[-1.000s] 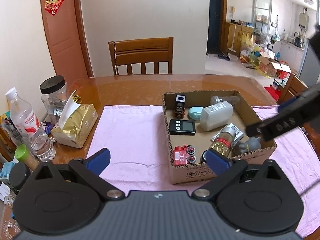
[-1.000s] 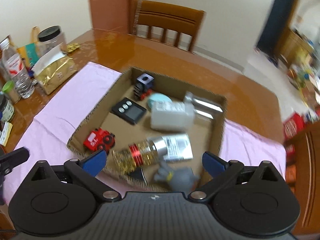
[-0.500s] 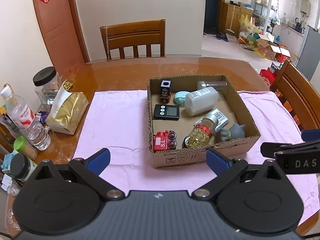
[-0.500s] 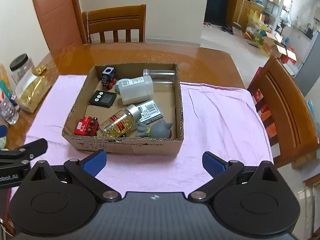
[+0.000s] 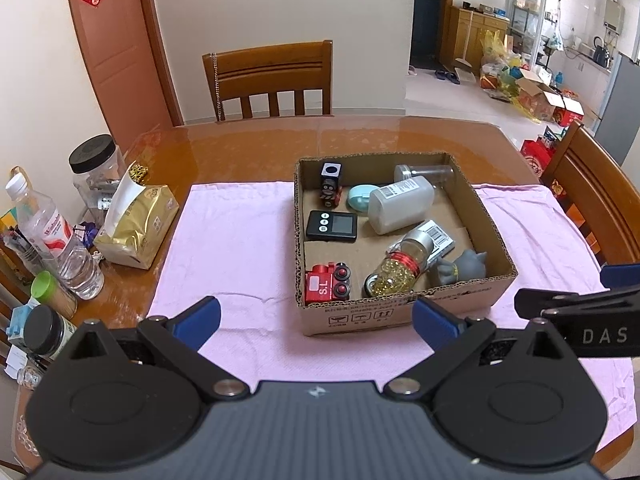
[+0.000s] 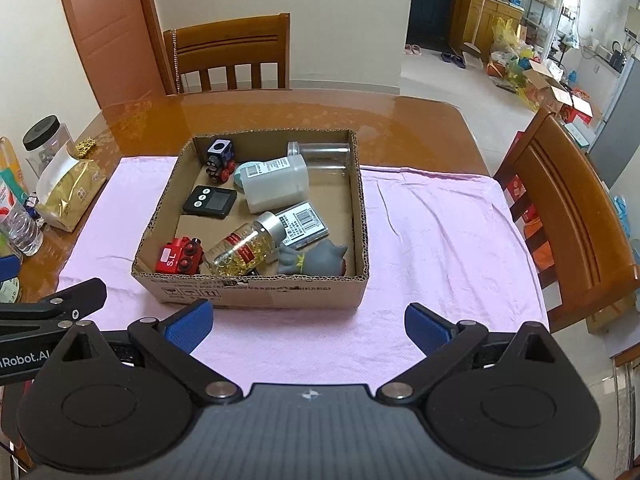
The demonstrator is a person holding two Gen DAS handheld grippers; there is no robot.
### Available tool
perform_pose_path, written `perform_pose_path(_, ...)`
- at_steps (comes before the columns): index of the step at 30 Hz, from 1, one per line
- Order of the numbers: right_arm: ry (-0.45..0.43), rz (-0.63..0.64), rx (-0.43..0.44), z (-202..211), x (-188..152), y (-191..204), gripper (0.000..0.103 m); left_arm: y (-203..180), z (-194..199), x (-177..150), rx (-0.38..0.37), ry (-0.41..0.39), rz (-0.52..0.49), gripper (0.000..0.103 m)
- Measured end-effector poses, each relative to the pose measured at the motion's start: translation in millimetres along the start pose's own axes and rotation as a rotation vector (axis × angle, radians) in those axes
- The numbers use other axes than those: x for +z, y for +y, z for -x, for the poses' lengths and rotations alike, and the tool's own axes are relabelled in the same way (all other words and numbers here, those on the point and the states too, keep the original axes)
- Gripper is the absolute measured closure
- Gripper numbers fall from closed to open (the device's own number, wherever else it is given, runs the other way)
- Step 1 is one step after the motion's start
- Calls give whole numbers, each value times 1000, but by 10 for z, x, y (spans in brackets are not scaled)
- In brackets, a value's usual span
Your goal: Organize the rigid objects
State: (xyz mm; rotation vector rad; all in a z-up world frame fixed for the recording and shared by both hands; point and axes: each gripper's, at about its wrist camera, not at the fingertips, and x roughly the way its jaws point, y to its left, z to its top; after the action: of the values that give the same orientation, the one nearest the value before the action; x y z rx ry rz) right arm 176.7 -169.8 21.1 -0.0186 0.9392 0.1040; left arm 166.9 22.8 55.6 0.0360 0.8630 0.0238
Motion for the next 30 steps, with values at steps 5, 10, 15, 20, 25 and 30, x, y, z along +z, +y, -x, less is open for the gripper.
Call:
perform_pose_path(5, -2, 12, 2, -5, 16, 24, 0, 24, -26, 4, 3, 7, 6, 1)
perform_pose_path(10, 1, 14, 6, -13, 27, 43, 0, 43, -36, 18, 7, 8, 10, 2)
perform_pose_path(15, -1, 15, 5, -18, 41, 58, 0, 47, -40, 34, 8, 8, 8, 2)
perform_pose_path(20, -1, 18, 3, -29, 49, 67, 0, 50, -43, 38, 8, 9, 9, 2)
perform_pose_path(25, -1, 16, 6, -39, 68, 63, 0, 51, -54, 48, 12, 13, 11, 2)
perform_pose_path(30, -2, 16, 7, -55, 82, 64, 0, 47, -64, 62, 14, 13, 6, 2)
